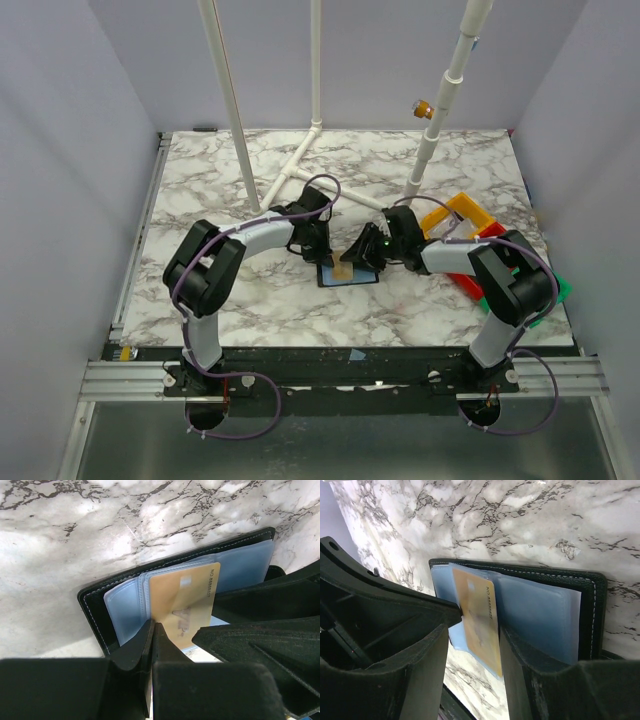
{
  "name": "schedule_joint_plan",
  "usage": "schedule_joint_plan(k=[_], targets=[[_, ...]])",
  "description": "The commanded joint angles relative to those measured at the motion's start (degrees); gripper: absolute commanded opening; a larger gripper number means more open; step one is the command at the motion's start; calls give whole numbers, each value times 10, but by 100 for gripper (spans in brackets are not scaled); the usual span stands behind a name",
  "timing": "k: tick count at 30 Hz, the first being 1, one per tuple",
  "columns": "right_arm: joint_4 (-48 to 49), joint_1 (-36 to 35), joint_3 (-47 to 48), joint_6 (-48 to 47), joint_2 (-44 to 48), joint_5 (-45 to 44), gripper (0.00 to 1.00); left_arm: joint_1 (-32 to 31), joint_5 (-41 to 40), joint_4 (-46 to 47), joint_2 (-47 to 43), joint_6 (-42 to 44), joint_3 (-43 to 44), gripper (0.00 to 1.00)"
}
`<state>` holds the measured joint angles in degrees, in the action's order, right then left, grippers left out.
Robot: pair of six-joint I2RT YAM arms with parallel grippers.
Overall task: Take the credit cards out of the card holder
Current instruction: Remove the credit card from the card holder.
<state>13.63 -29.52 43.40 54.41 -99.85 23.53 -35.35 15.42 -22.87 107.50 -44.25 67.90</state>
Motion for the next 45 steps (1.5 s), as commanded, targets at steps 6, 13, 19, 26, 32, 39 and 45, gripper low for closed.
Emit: schedule_joint_plan(k=[6, 13, 19, 26, 32, 39, 45], targets=[[82, 38, -63, 15, 0, 70, 48, -11, -1, -7, 41, -8, 5, 0], [131, 49, -94, 36, 8, 85, 45, -11, -5, -11, 44, -11, 4, 0], [148, 64, -110, 41, 9, 96, 42, -9, -6, -10, 44, -12, 0, 0], [198, 65, -122, 58, -11, 117, 29, -9, -5, -7, 45, -13, -1, 0], [220, 65, -123, 69, -25, 120, 25, -9, -5, -9, 46, -12, 2, 0], [262, 65, -127, 91, -49, 130, 20, -9, -3, -7, 45, -12, -2, 0], [275, 65, -130, 97, -54, 129, 13, -9, -2, -7, 43, -13, -6, 0]])
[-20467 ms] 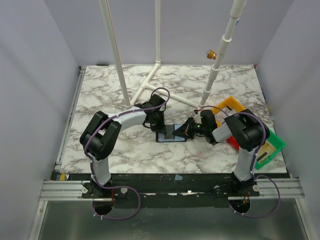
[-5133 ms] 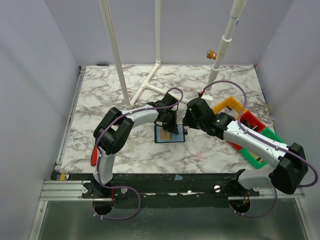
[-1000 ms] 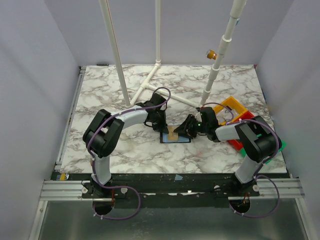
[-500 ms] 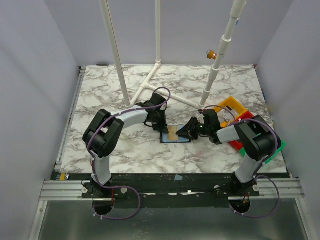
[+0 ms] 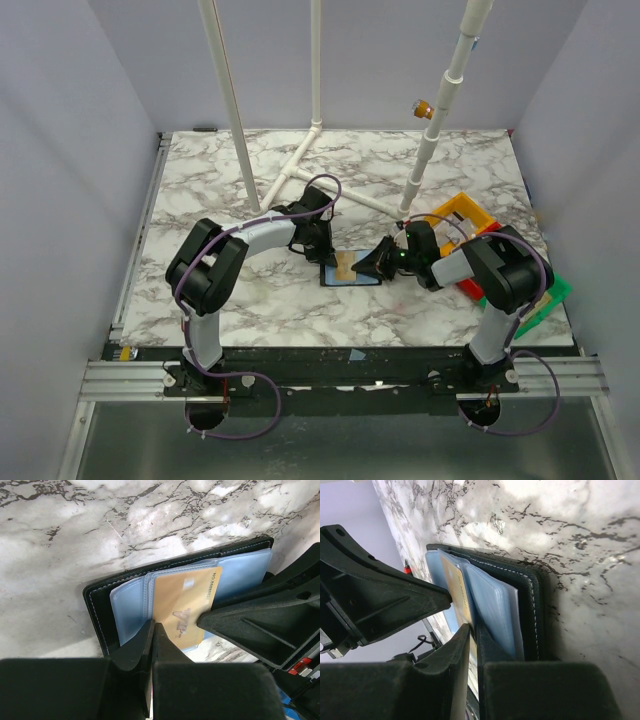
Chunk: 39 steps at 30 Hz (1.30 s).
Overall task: Take the credit cards out of the card holder
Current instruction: Remove the credit card from the card holder.
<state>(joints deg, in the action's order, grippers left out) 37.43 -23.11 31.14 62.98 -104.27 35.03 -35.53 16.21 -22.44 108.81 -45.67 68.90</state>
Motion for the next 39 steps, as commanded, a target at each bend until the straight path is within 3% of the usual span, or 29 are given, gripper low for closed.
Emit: schedule_joint_plan(k=[1, 7, 17, 21, 25, 39], targets=[[37, 1, -9, 11, -8, 12, 11, -7, -11, -10, 29, 1, -17, 0], [37, 2, -19, 8, -1, 1, 3, -3, -11, -6, 26, -7, -30, 0], [26, 12, -32, -3, 20, -14, 3, 13, -19, -2, 19, -3, -54, 0], [26, 14, -33, -7, 20, -13, 10, 14, -19, -2, 20, -3, -55, 0], [30, 14, -34, -6, 18, -11, 11, 13, -20, -1, 20, -2, -55, 0], [18, 15, -34, -16, 24, -22, 1, 15, -24, -7, 25, -2, -55, 0]])
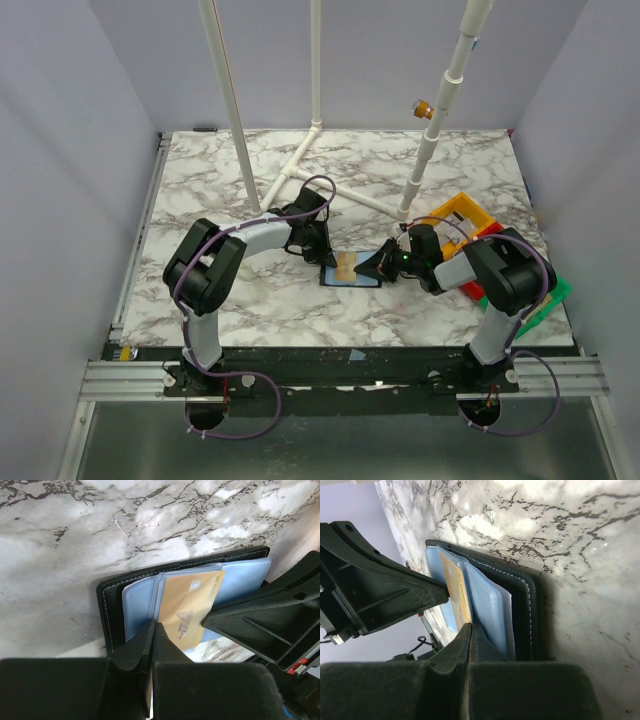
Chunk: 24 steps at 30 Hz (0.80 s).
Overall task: Take the credit cards out of the card holder
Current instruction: Remove the credit card from the card holder.
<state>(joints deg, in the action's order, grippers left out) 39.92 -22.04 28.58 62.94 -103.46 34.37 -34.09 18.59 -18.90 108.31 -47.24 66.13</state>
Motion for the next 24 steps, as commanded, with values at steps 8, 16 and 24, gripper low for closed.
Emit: schedule_joint_plan(k=[8, 16, 24], targets=[[-57, 9, -9, -47, 43, -45, 1, 7, -52, -42, 30, 15, -35, 0], [-94, 10, -10, -70, 60, -64, 1, 8, -52, -38, 30, 15, -41, 0], [-105, 9, -21, -79, 77, -69, 1, 8, -51, -36, 30, 15, -41, 0]])
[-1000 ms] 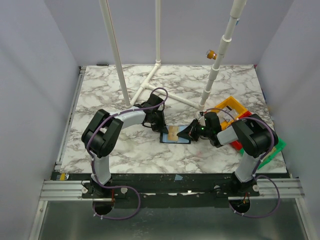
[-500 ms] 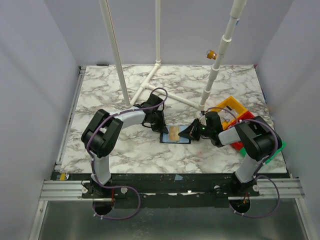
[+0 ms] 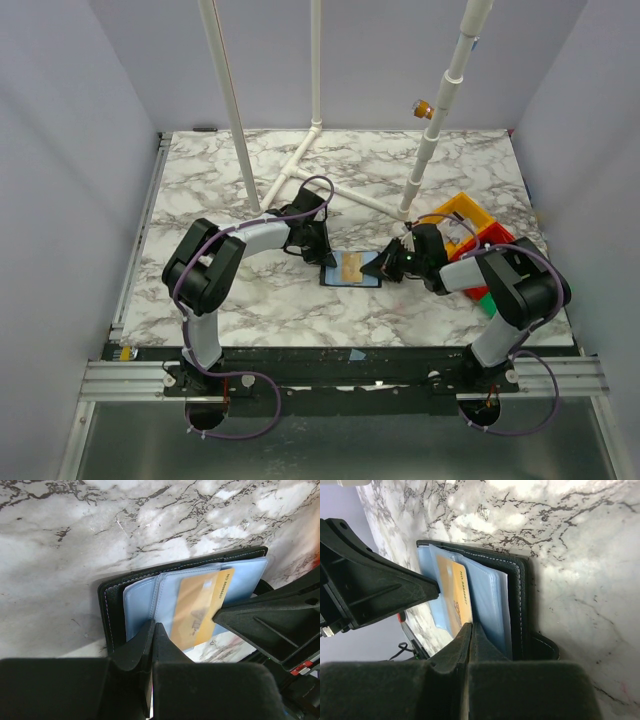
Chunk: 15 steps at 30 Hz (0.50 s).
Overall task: Take the credit cards out of the card holder
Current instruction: Remove the credit card from the card holder.
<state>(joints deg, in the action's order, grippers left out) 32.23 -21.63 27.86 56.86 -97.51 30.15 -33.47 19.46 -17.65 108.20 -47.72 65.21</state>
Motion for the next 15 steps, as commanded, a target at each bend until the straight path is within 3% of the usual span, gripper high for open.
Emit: schedule_joint_plan(k=[1, 15], targets=[[-32, 5, -14, -20, 20, -30, 1, 2, -60, -49, 31, 19, -32, 0], [-79, 12, -17, -40, 69, -48, 1, 3, -63, -45, 24, 20, -45, 0]])
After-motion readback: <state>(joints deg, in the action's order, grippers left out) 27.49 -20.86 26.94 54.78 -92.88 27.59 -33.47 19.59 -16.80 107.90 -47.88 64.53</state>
